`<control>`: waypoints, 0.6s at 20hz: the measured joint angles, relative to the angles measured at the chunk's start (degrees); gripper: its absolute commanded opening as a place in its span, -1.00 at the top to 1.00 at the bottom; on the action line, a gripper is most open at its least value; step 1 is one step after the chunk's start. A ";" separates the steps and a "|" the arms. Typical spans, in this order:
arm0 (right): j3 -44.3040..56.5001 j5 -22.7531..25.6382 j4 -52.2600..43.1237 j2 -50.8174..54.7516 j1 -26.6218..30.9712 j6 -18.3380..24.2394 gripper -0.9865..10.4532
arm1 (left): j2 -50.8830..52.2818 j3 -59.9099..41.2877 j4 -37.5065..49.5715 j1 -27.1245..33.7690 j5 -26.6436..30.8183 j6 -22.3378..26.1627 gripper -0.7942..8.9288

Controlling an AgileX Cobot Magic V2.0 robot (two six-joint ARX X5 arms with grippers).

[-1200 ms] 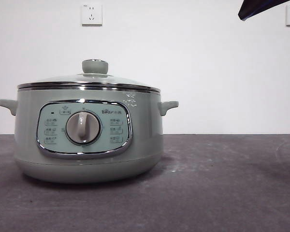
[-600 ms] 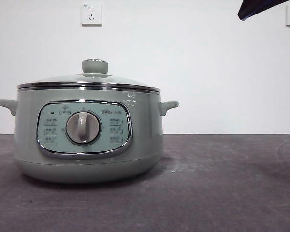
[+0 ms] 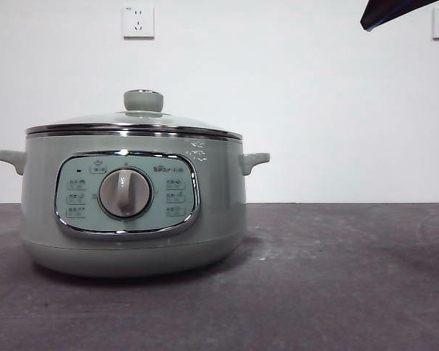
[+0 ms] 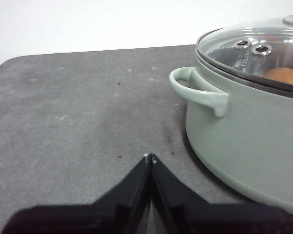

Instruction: Pick up the potato,open the lid,put the potato in the pot,close the lid

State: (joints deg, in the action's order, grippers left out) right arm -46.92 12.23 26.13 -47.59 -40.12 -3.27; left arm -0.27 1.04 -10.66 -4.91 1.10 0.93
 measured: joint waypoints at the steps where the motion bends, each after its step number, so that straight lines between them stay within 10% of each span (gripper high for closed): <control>1: 0.00 -0.04 0.66 0.20 0.00 0.42 0.83 | 0.00 0.00 0.00 0.00 0.00 0.00 0.84; 5: 0.48 -0.66 2.80 5.99 2.71 4.39 0.83 | 0.00 0.00 0.00 0.00 0.00 0.00 0.84; 12: 18.93 -20.79 -9.01 29.48 25.70 8.79 0.83 | 0.00 0.00 0.00 0.00 0.00 0.00 0.84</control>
State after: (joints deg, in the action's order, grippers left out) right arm -27.99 -8.56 17.12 -18.11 -14.41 5.52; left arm -0.27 1.04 -10.66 -4.91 1.10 0.93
